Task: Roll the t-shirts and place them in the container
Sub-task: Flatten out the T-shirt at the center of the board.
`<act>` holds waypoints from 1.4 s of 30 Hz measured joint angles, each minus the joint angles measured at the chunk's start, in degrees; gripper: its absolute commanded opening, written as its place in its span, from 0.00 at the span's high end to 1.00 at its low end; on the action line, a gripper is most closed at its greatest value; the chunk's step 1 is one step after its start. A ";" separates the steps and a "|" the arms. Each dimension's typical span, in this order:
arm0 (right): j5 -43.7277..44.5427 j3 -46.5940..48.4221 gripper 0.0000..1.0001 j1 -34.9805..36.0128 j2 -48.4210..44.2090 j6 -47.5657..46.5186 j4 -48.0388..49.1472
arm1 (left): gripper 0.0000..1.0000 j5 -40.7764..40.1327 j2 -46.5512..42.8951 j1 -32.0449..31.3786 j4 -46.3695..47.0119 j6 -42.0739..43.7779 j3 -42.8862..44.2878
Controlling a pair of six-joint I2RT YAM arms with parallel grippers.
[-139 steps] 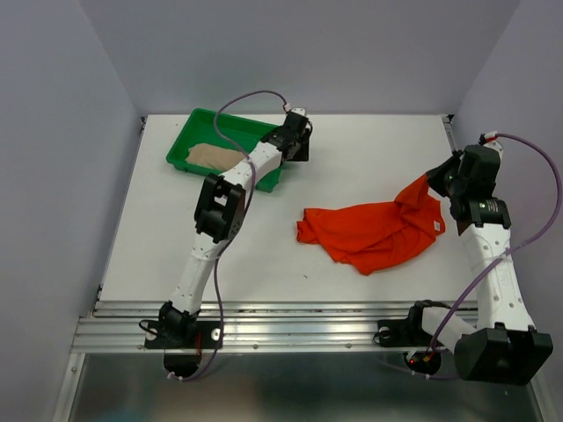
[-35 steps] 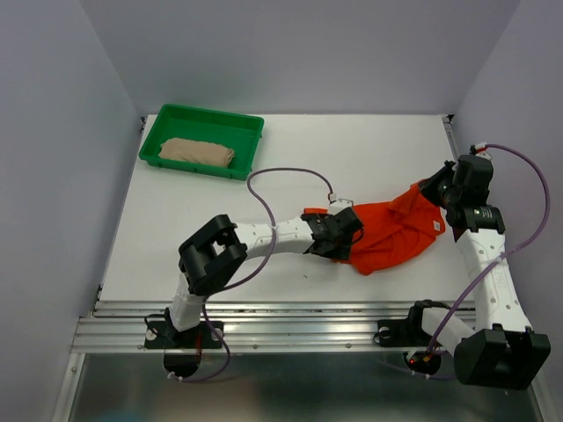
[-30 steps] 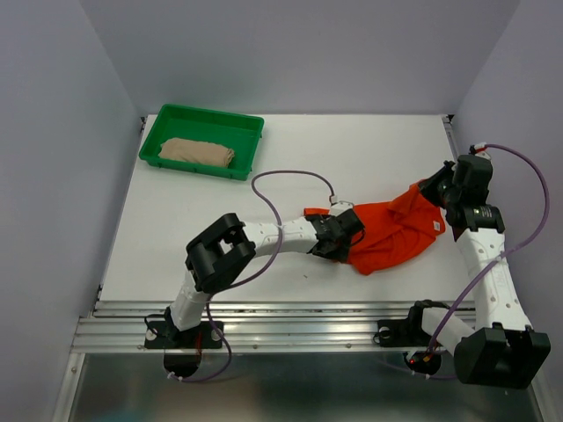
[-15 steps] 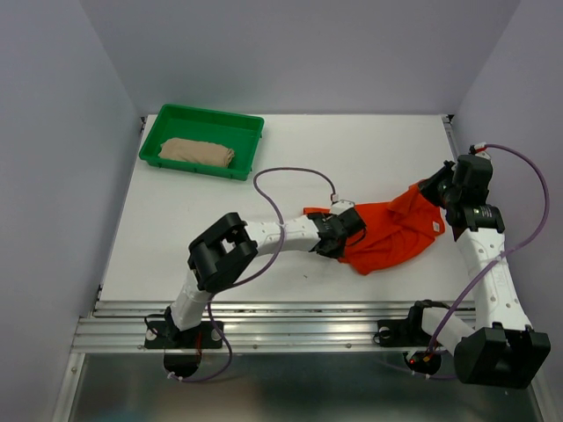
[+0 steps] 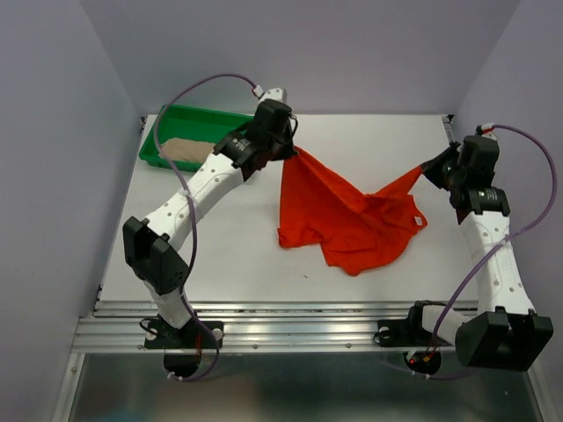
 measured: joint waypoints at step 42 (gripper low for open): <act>1.73 44.48 0.99 0.00 -1.38 -3.08 1.31 | 1.00 14.73 -22.91 21.49 -0.68 9.25 16.39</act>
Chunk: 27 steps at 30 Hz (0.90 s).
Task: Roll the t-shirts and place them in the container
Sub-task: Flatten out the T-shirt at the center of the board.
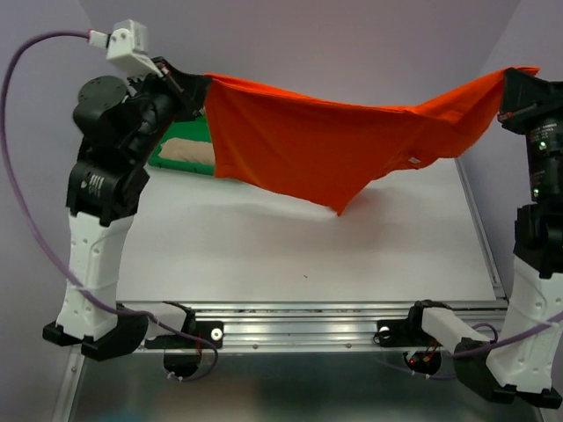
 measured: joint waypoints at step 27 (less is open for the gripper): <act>10.36 7.96 0.99 0.00 -12.96 -4.63 -6.21 | 1.00 -0.94 -6.40 -0.02 6.12 0.81 2.47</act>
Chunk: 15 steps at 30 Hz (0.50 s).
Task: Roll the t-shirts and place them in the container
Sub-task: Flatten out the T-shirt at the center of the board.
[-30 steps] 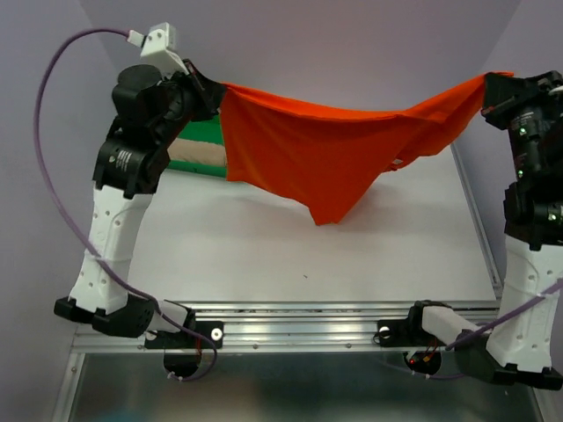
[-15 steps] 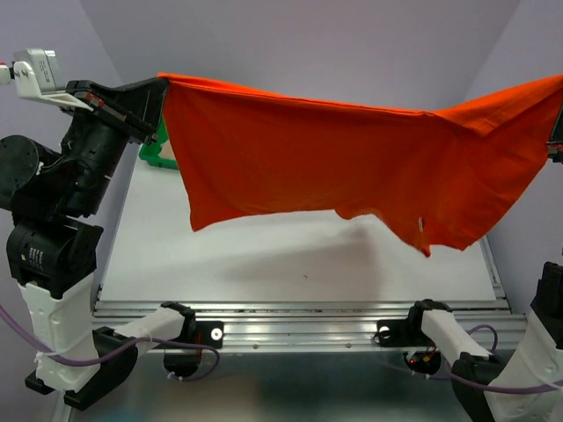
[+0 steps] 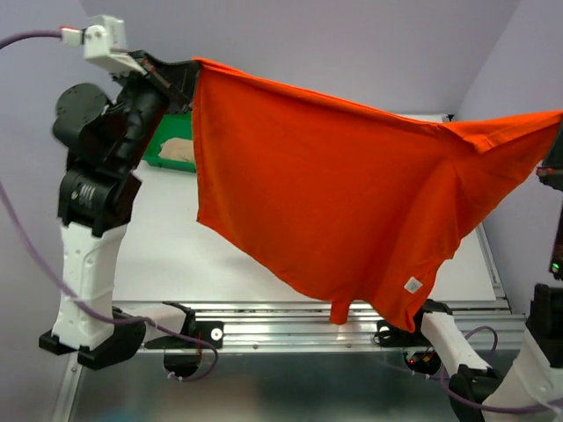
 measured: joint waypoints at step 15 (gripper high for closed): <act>7.78 -36.17 0.99 0.00 19.45 -4.85 -7.58 | 1.00 8.22 40.57 -0.28 8.41 1.07 -7.43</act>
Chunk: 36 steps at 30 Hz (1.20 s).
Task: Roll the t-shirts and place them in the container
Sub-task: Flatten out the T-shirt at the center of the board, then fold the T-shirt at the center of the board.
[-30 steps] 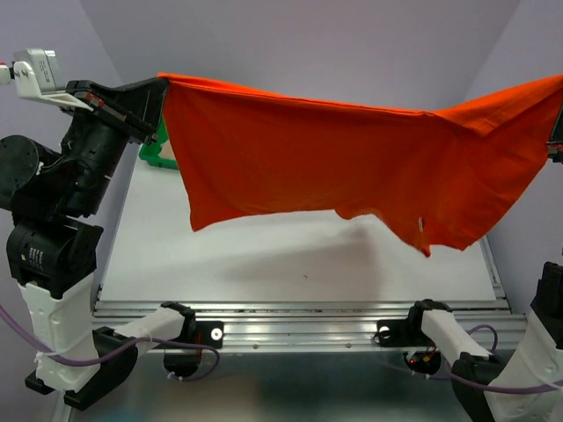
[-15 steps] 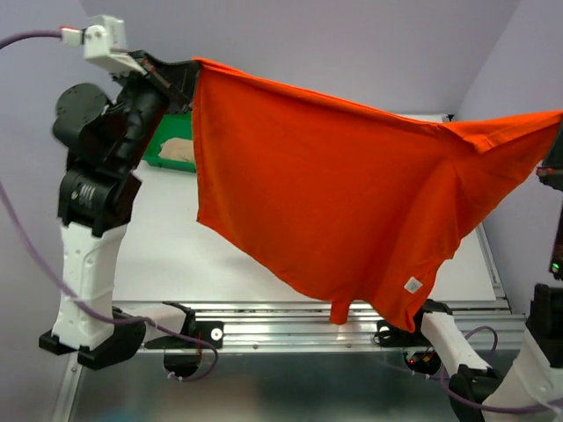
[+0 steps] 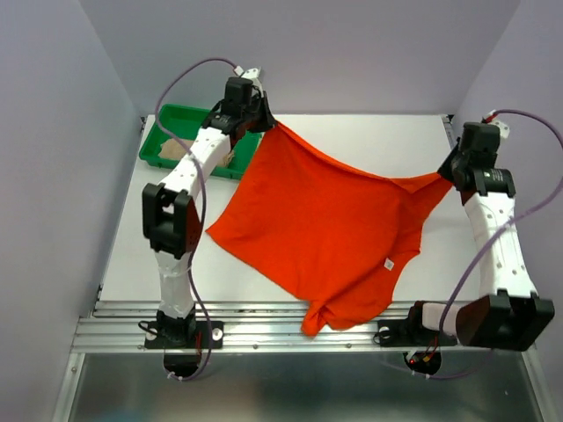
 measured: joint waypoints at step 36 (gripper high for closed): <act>18.97 7.06 0.99 -0.42 38.97 -4.70 24.37 | 1.00 6.12 36.85 1.57 8.92 0.70 29.79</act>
